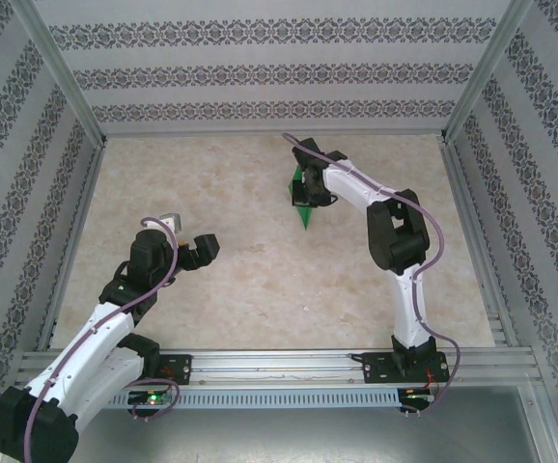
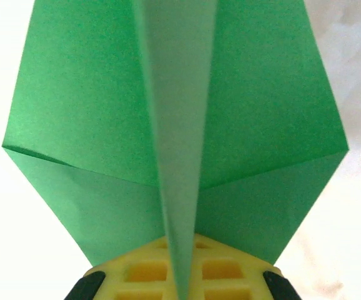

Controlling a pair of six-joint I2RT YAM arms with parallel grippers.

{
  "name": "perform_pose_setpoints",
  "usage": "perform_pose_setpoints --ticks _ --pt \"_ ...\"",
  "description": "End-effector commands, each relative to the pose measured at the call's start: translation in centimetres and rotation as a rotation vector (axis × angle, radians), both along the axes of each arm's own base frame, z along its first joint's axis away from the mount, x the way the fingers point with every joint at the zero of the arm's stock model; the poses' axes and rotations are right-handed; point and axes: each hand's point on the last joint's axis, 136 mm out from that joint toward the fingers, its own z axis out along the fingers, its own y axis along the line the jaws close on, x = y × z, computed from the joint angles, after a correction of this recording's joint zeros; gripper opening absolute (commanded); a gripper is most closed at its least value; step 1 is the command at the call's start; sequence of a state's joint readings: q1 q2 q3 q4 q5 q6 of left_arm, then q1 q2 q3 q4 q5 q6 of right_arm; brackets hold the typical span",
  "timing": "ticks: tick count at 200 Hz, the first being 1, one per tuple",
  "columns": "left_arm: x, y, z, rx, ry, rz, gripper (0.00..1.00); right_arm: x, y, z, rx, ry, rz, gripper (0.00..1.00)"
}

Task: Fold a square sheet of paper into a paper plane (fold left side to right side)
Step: Place the paper plane at the center of the table.

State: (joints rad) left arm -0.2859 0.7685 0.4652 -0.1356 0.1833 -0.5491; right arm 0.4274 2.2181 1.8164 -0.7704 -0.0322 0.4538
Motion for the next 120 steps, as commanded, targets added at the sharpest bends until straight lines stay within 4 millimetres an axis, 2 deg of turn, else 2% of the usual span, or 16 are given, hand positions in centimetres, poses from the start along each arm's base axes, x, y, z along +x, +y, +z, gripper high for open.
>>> perform_pose_setpoints --ticks 1,57,120 --pt "0.0 0.4 0.2 0.014 0.004 0.000 1.00 0.3 -1.3 -0.9 -0.061 0.040 0.004 0.00" --pt "0.2 0.2 -0.2 0.007 0.020 -0.002 1.00 1.7 -1.5 -2.2 -0.065 0.066 0.014 0.01" --pt "0.4 0.3 0.0 0.012 0.018 0.000 1.00 1.9 -1.6 -3.7 -0.070 0.098 0.030 0.05"
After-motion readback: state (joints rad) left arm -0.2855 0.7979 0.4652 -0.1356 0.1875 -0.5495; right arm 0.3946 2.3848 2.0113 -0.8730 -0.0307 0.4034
